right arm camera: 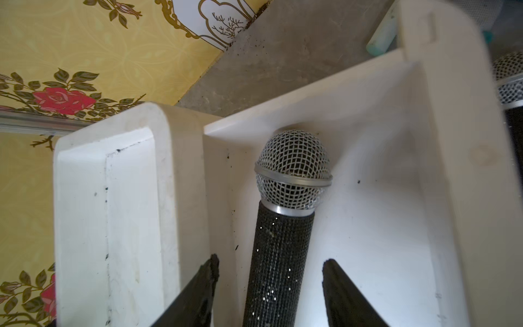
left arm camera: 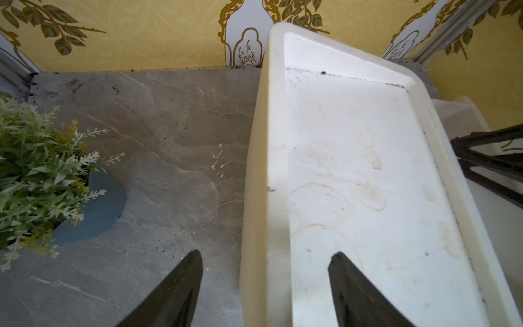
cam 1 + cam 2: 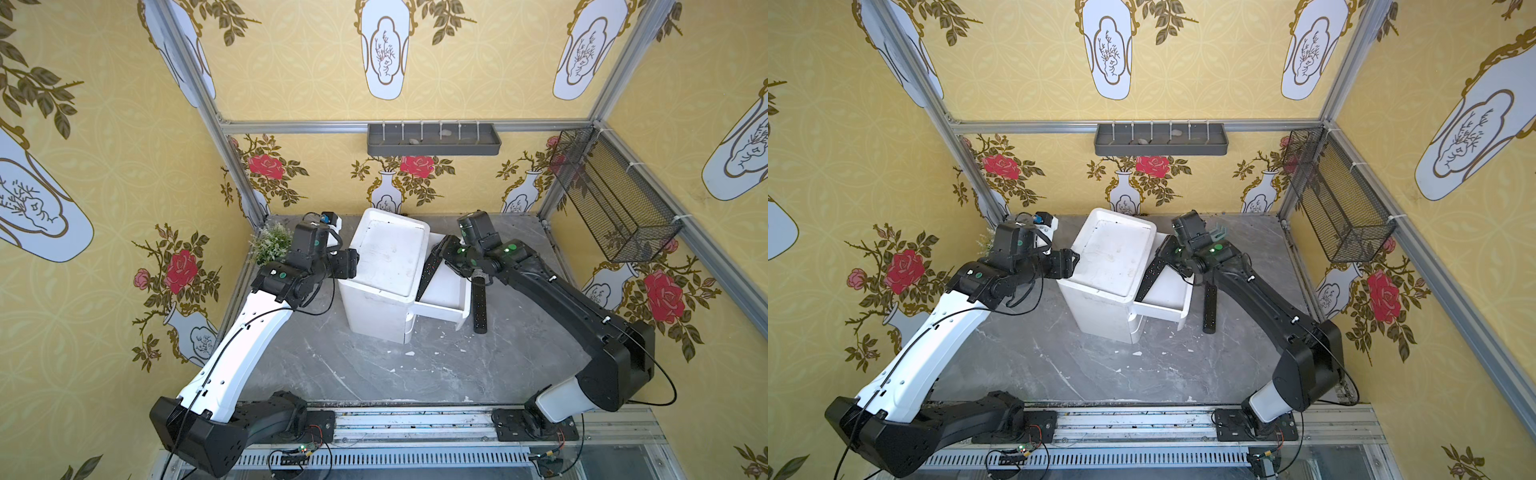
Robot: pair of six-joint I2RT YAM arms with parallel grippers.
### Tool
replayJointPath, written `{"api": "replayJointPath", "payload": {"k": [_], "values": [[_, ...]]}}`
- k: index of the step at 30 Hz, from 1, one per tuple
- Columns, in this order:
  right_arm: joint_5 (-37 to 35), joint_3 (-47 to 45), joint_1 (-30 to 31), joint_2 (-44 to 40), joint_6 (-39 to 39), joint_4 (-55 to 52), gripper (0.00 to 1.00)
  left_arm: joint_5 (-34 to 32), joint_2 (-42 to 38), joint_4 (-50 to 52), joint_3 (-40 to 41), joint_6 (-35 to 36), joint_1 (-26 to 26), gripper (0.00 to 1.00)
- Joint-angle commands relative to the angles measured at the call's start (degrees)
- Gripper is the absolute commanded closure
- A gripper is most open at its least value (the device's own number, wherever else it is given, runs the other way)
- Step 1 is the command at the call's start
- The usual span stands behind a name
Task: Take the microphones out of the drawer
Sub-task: Pick up the microphone from the drawer.
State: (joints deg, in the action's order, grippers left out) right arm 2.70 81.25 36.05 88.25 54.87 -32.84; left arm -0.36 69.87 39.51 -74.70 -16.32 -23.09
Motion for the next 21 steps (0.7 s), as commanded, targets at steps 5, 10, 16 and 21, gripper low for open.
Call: {"api": "replayJointPath", "payload": {"k": [5,10,16,21], "values": [[-3.3,3.7,2.0,4.2,2.6,-1.4,0.39,1.3,2.1,0.3,-0.3,1.7,0.6,0.35],[-4.1,3.4,2.0,4.8,4.1,-1.0,0.38,2.5,2.4,-0.2,0.1,1.9,0.7,0.50],[-5.2,4.3,2.0,6.5,4.5,-2.7,0.38,3.7,3.0,-0.8,0.8,1.4,0.6,0.55],[-4.8,4.1,2.1,7.3,5.0,-3.0,0.39,4.5,3.1,-1.2,1.3,0.9,0.7,0.61]]}}
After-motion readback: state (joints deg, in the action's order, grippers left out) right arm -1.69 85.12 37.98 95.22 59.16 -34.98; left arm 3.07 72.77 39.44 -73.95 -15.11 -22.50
